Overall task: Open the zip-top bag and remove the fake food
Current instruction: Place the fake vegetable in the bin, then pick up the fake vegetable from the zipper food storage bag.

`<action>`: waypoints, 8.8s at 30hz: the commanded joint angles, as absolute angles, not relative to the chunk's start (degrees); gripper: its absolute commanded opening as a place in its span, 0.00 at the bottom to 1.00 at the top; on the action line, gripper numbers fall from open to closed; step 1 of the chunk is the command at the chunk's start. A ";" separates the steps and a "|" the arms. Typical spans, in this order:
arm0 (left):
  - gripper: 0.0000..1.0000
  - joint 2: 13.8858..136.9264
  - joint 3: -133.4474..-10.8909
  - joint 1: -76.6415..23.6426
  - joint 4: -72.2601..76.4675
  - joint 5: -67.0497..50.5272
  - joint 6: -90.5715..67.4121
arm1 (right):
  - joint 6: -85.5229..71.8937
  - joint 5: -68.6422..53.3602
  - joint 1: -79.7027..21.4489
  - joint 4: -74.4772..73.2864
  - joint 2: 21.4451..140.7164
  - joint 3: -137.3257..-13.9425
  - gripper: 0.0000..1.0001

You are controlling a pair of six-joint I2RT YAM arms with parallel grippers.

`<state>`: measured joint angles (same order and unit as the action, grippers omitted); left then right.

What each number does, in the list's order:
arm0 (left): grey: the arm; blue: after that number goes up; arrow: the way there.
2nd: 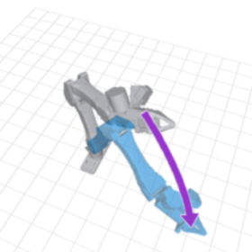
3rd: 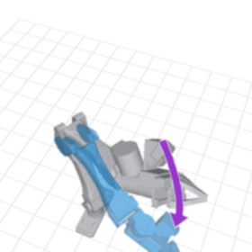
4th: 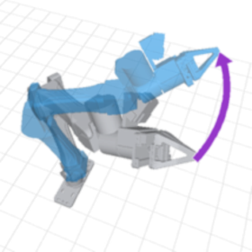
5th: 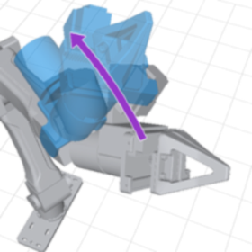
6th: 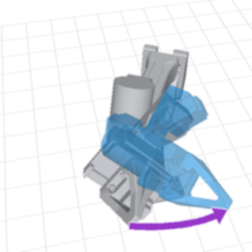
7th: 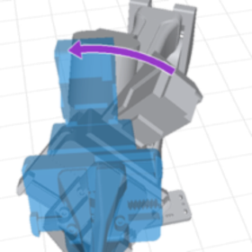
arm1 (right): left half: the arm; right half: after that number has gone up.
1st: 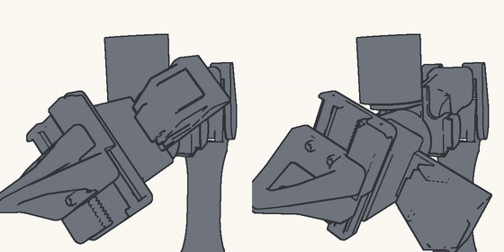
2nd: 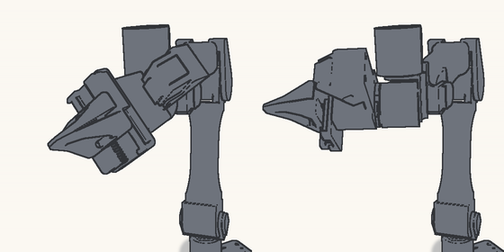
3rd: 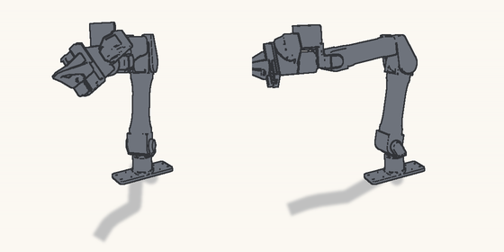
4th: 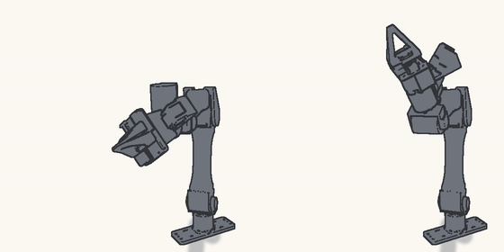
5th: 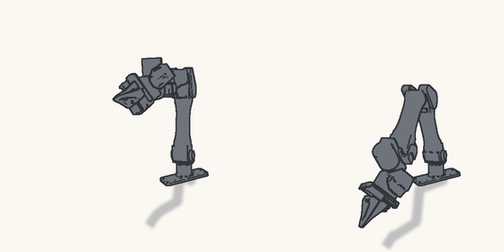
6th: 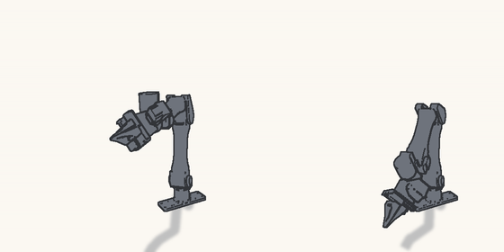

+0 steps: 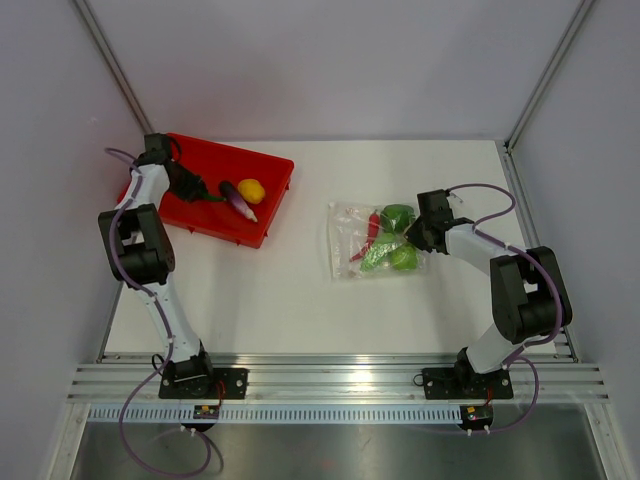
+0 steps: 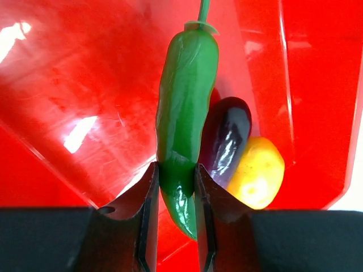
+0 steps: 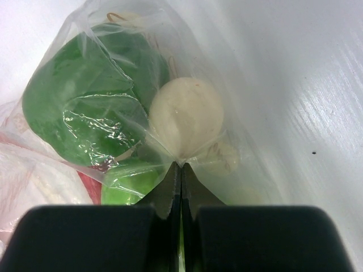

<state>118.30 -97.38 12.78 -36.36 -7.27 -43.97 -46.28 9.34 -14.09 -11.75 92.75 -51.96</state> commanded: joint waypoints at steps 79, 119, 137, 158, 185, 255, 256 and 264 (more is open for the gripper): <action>0.22 98.52 -51.23 -32.52 8.70 -9.67 -52.39 | -46.41 7.65 -13.89 -9.49 88.77 -52.12 0.00; 0.40 111.27 -59.76 -34.01 17.23 -27.07 -51.51 | -46.41 3.69 -13.97 -8.00 90.17 -51.94 0.00; 0.41 112.42 -70.93 -37.88 -5.09 -15.04 -39.64 | -45.88 3.96 -13.89 -8.35 89.30 -51.77 0.00; 0.41 117.25 -77.43 -41.31 -10.54 -14.52 -35.69 | -45.79 4.04 -13.97 -8.26 89.03 -51.59 0.00; 0.12 123.67 -91.76 -44.82 -29.53 -0.26 -29.18 | -45.88 5.54 -13.89 -8.96 88.77 -51.59 0.00; 0.00 111.19 -87.45 -42.10 -32.08 -23.91 -25.84 | -70.13 32.34 -7.65 -27.68 87.01 -52.21 0.00; 0.00 110.92 -87.19 -42.10 -31.82 -23.38 -25.93 | -70.05 32.52 -7.73 -27.60 86.84 -52.12 0.00; 0.00 104.07 -82.10 -40.78 -27.34 -16.53 -27.42 | -68.56 29.10 -7.73 -26.90 87.10 -52.30 0.00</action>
